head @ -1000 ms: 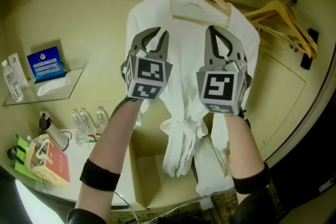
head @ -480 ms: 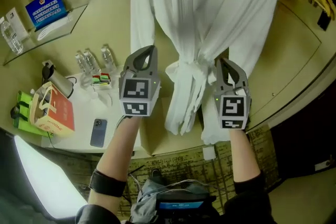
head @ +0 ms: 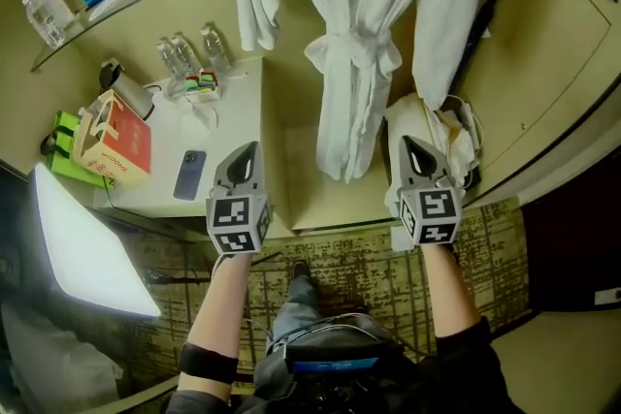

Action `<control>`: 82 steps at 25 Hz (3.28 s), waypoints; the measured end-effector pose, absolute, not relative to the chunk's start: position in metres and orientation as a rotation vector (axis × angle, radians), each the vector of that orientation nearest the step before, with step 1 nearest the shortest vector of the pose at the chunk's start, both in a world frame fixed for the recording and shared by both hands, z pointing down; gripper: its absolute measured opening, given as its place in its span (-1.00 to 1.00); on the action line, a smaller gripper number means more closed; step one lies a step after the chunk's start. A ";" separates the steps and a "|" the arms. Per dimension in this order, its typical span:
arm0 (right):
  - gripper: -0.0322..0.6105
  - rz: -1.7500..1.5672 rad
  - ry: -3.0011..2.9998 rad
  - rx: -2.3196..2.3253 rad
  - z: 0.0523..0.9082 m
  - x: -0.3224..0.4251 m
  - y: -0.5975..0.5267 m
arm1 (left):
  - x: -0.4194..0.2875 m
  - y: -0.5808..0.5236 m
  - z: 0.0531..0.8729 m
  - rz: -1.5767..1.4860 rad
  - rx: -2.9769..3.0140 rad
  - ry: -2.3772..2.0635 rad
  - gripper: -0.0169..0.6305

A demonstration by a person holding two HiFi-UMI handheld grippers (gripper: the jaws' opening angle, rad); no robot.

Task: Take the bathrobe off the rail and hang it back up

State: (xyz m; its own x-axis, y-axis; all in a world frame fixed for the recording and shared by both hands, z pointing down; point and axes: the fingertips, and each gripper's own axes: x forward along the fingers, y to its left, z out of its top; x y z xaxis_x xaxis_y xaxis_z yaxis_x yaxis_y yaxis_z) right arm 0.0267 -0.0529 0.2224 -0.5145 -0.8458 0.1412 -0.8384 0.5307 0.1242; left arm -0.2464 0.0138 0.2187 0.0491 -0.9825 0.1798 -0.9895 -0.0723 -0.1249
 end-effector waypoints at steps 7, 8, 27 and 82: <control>-0.83 0.068 -2.594 1.381 0.258 0.047 -0.007 | -0.242 0.069 0.259 0.320 2.148 -2.106 -0.95; -0.83 0.077 -2.593 1.379 0.262 0.052 0.000 | -0.239 0.076 0.262 0.312 2.142 -2.103 -0.95; -0.83 0.189 -2.589 1.361 0.294 0.081 0.047 | -0.223 0.135 0.287 0.242 2.078 -2.089 -0.95; -0.83 -0.137 -2.676 1.464 0.136 -0.093 -0.145 | -0.229 -0.161 0.095 0.135 2.800 -1.917 -0.32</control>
